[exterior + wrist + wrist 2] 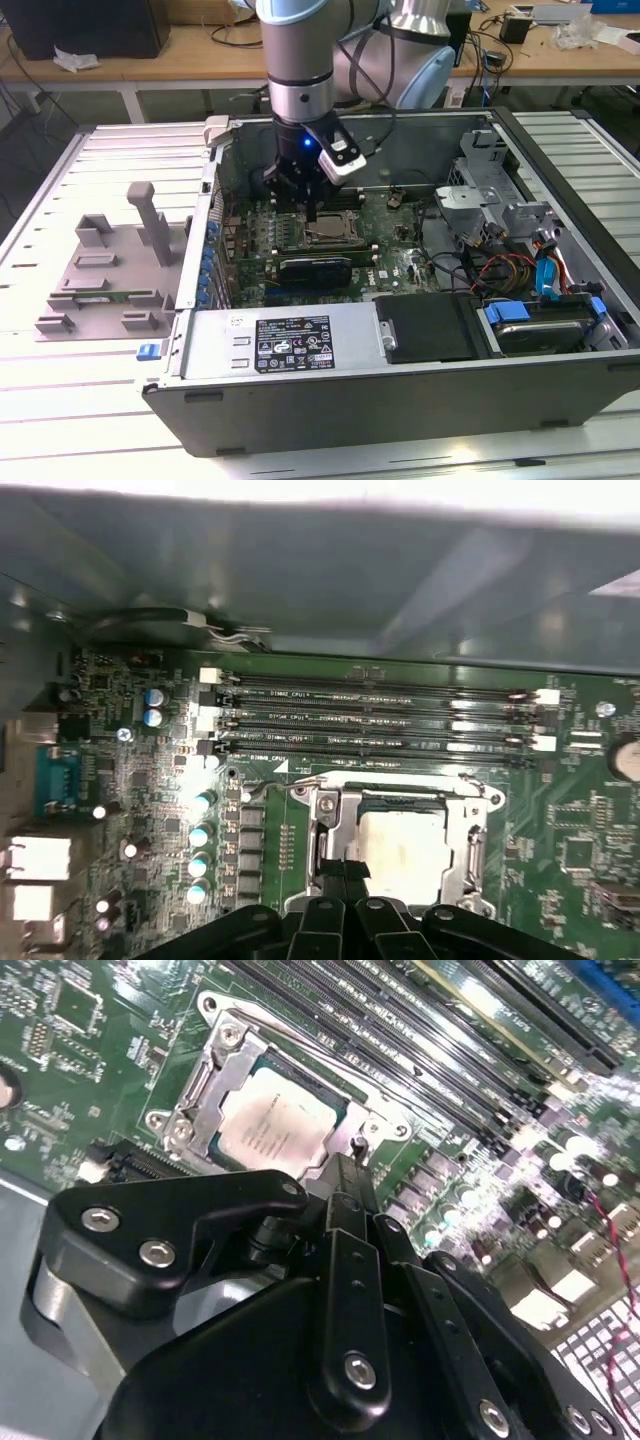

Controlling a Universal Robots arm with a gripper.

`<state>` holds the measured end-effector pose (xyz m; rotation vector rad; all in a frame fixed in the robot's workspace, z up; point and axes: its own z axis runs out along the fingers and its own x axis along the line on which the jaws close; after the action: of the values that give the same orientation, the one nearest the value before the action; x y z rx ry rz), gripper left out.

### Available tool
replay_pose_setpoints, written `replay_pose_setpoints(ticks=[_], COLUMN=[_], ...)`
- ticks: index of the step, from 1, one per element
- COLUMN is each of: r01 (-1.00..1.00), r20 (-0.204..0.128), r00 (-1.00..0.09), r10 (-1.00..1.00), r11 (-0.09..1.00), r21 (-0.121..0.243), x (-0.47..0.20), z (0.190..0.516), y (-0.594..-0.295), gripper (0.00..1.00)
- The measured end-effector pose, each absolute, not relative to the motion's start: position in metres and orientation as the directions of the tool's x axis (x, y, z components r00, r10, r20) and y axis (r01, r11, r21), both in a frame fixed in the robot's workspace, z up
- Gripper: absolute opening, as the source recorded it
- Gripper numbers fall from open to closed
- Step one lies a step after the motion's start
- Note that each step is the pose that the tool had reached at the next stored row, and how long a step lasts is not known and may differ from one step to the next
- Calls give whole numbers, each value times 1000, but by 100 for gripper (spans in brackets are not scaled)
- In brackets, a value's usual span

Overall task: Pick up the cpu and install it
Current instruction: 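Close the cpu cover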

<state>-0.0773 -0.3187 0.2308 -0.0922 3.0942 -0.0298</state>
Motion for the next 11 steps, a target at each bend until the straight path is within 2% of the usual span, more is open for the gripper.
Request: replay_pose_setpoints(ticks=[11], r01=[-59], r20=[-45], r00=[-997], r10=[-60], r11=[998], r21=[-21], x=[-72], z=[244], y=[-319], gripper=[11])
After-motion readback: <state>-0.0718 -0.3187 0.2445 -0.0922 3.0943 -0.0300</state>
